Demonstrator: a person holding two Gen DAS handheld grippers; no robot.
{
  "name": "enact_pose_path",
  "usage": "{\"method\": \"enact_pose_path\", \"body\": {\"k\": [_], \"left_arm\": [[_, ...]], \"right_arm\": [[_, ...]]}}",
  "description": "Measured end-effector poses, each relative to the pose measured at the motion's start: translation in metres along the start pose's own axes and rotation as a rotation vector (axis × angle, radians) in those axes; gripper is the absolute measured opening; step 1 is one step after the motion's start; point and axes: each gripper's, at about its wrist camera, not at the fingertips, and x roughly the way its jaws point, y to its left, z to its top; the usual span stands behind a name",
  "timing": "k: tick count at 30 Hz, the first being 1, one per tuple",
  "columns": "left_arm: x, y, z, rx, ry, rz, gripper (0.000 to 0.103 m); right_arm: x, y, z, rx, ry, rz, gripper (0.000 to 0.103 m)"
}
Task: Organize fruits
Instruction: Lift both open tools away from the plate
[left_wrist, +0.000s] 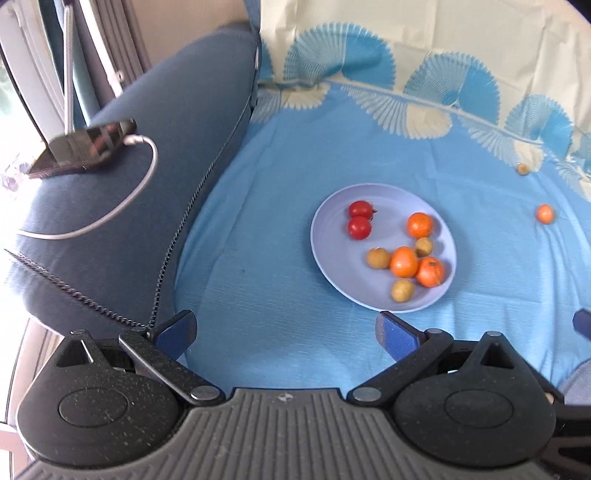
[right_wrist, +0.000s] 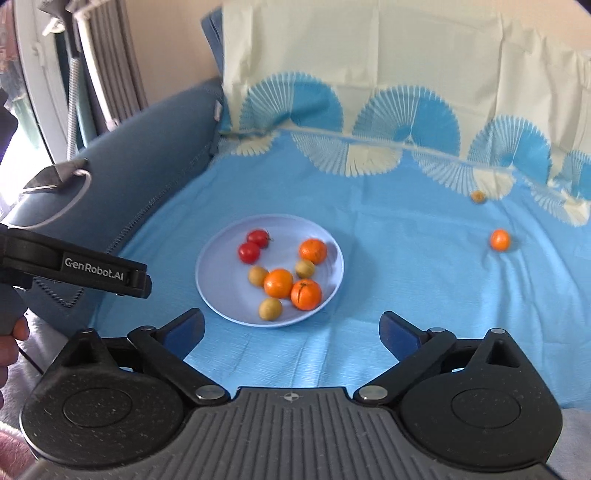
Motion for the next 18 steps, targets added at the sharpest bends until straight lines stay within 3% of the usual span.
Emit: {"method": "enact_pose_path", "body": {"k": [18], "left_arm": [[-0.075, -0.015, -0.034, 0.045, -0.136, 0.011, 0.103]], "right_arm": [[-0.077, 0.001, -0.017, -0.003, -0.164, -0.011, 0.102]]}}
